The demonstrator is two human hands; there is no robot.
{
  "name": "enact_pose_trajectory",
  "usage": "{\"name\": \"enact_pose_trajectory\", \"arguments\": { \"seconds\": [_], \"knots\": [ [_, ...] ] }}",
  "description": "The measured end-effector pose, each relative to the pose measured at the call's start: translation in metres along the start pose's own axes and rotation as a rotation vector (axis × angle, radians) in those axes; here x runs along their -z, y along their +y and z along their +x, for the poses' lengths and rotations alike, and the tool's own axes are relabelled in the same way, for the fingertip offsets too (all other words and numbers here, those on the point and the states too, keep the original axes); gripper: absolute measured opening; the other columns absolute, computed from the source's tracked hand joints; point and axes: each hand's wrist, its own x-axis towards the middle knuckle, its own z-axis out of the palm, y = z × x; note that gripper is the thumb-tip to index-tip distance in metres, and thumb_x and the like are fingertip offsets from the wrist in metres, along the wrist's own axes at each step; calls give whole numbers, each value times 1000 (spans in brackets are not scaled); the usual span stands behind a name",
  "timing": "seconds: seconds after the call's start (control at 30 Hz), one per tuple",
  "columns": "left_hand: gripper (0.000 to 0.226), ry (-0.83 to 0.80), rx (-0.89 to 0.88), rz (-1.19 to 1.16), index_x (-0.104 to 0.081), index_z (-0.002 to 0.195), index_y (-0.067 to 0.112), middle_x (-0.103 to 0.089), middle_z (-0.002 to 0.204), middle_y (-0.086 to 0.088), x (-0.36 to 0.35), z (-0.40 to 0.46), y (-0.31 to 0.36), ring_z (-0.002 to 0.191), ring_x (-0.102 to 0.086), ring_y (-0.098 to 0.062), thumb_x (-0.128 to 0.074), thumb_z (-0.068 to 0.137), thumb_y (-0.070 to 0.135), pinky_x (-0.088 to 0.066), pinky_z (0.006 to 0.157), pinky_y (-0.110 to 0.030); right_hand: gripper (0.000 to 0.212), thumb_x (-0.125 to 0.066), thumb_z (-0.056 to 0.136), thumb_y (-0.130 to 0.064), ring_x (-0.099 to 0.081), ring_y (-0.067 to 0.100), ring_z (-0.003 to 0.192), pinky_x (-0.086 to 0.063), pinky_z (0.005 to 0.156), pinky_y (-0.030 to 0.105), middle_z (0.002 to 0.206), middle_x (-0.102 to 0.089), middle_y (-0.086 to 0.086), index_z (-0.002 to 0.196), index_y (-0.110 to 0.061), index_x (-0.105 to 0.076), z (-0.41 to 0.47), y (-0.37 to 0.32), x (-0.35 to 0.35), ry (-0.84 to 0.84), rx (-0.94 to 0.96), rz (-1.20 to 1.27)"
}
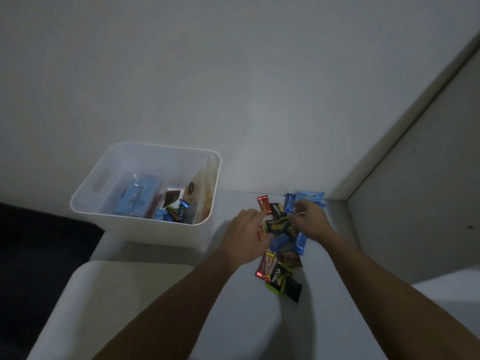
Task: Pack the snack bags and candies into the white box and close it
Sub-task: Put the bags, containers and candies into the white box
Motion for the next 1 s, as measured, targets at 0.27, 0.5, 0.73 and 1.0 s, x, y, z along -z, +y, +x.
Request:
{"name": "enact_pose_trajectory", "arguments": {
  "seconds": [0.27,0.5,0.73,1.0],
  "knots": [
    [119,-242,222,120,-12,149,24,-12,158,-8,-93,-29,4,144,-15,-31,-50,55,86,-20,116,-52,84,-78,66,-54,-46,31,121,-43,101,42,139,-44,10,137,-28,-40,-10,98,-18,-123,10,-150],
    [140,-300,362,140,12,149,32,27,156,-6,-149,-39,19,144,20,-36,-51,41,95,7,113,-61,110,-68,62,-75,-2,37,145,-23,111,65,160,4,6,147,-49,-3,16,127,-41,-114,111,-340],
    [103,-78,374,160,-24,149,36,-17,159,-10,-173,-43,17,147,-9,-35,-49,61,84,1,114,-55,97,-45,67,-88,11,39,145,-5,109,68,161,2,2,146,-48,-6,34,135,-64,-103,196,-476],
    [38,267,250,230,-68,111,15,-63,122,-12,-180,-51,-9,105,-54,-29,-55,84,37,-49,83,-41,41,-62,88,-33,-40,29,120,-44,94,39,139,-42,5,127,-30,-49,19,151,-63,169,323,-462]
  ]
}}
